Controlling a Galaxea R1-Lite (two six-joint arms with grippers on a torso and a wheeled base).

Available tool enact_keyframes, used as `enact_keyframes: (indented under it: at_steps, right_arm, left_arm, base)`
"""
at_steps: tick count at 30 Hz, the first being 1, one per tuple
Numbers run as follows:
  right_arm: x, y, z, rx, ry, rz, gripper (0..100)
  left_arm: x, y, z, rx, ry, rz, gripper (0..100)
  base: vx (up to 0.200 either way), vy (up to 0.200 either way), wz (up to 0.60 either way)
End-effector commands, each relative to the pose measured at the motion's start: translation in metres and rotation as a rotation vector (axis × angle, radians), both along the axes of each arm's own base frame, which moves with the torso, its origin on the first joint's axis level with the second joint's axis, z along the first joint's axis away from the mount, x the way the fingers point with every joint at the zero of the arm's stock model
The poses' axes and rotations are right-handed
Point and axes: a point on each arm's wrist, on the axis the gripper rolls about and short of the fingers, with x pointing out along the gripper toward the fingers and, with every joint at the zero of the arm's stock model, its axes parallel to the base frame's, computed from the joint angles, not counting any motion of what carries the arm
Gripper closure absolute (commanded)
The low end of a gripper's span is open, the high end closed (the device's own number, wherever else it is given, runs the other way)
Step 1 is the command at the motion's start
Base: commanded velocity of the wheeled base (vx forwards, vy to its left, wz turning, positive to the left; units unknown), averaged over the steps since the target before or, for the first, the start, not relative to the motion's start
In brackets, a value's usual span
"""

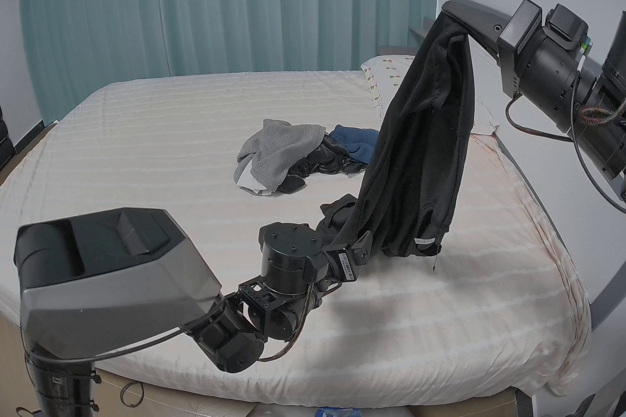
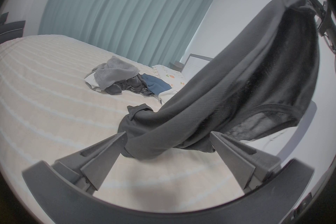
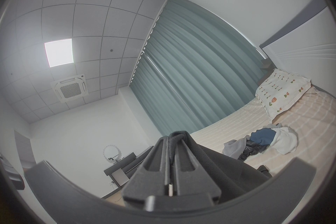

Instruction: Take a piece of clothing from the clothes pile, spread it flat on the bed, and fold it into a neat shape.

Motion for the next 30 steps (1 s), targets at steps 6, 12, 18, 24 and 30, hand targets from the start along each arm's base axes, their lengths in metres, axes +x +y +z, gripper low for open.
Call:
enact_keyframes:
  at_steps: [6,12,18,24,30]
  right_arm:
    - [-0.009,-0.009,0.013,0.032,-0.037,-0.007,100]
    - [0.003,-0.020,0.006,0.020,-0.016,-0.056,100]
    - [0.012,-0.030,0.001,0.013,0.001,-0.093,100]
    - [0.020,-0.033,-0.010,0.002,0.040,-0.112,100]
    - [0.029,-0.031,-0.015,0.012,0.066,-0.111,100]
  left_arm:
    - [0.041,0.009,-0.042,0.023,0.030,0.102,0]
    - [0.067,0.017,-0.054,0.016,0.015,0.177,0]
    - [0.073,0.016,-0.058,0.014,0.018,0.182,0]
    - [0.068,0.009,-0.060,0.019,0.025,0.159,100]
    - [0.067,0.011,-0.059,0.020,0.029,0.163,100]
  base:
    - [0.000,0.000,0.00]
    - [0.000,0.000,0.00]
    - [0.000,0.000,0.00]
    - [0.000,0.000,0.00]
    - [0.000,0.000,0.00]
